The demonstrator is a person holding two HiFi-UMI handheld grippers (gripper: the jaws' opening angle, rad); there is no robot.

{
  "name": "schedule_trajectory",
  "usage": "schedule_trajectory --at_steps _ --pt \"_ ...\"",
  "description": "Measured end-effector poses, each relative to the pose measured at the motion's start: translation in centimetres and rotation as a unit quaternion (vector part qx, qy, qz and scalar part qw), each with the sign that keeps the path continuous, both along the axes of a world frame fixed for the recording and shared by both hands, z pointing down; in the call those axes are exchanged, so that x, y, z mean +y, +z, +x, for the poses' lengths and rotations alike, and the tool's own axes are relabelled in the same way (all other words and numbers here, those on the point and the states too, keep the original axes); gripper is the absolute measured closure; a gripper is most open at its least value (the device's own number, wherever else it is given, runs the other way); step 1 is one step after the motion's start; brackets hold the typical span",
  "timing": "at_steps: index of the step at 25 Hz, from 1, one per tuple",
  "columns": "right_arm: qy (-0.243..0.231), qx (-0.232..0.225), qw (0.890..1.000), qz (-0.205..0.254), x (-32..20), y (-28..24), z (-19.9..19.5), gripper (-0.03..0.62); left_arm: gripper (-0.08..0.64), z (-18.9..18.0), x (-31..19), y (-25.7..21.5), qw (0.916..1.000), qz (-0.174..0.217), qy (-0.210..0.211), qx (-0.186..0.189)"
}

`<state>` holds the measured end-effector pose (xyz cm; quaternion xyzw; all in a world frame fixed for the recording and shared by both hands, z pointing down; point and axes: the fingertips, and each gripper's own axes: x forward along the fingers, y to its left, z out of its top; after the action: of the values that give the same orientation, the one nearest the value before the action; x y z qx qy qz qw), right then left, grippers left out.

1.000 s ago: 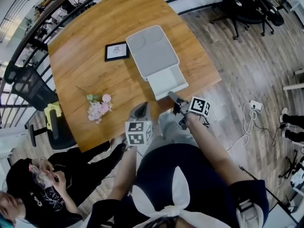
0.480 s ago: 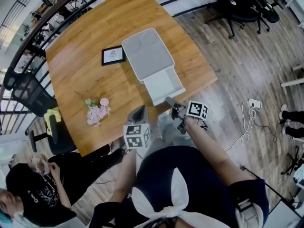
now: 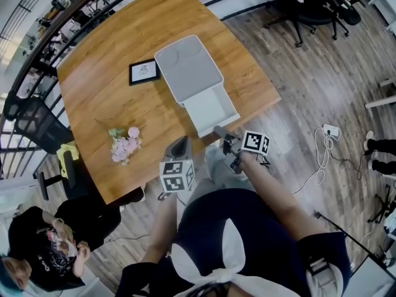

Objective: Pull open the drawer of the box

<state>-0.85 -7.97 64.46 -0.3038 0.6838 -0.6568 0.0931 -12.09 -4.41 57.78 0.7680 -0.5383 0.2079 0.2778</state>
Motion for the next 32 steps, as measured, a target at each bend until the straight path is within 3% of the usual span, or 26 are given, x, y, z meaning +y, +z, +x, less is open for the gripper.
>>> schedule_trajectory --at_steps 9,12,15,22,29,32 --pt "-0.017 0.041 0.999 0.021 0.8 -0.6 0.5 0.367 0.549 -0.1 0.8 0.1 1.0000 -0.002 -0.002 0.000" --pt "-0.027 0.082 0.996 0.036 1.4 -1.1 1.1 0.367 0.549 0.1 0.8 -0.1 1.0000 0.001 -0.002 0.007" --pt "-0.025 0.137 0.987 0.081 1.6 -2.4 1.8 0.388 0.549 0.2 0.9 -0.5 0.9999 0.005 0.000 0.011" --pt "-0.026 0.232 0.946 0.224 1.4 -8.3 2.5 0.590 0.549 2.2 0.9 -3.8 0.9980 0.054 0.031 0.013" --pt "-0.051 0.306 0.891 0.331 2.1 -12.4 1.5 0.594 0.549 2.8 1.0 -6.0 0.9961 0.078 0.027 0.031" --pt "-0.056 0.317 0.878 0.355 2.5 -13.7 1.1 0.595 0.549 3.1 1.2 -6.6 0.9953 0.086 0.026 0.036"
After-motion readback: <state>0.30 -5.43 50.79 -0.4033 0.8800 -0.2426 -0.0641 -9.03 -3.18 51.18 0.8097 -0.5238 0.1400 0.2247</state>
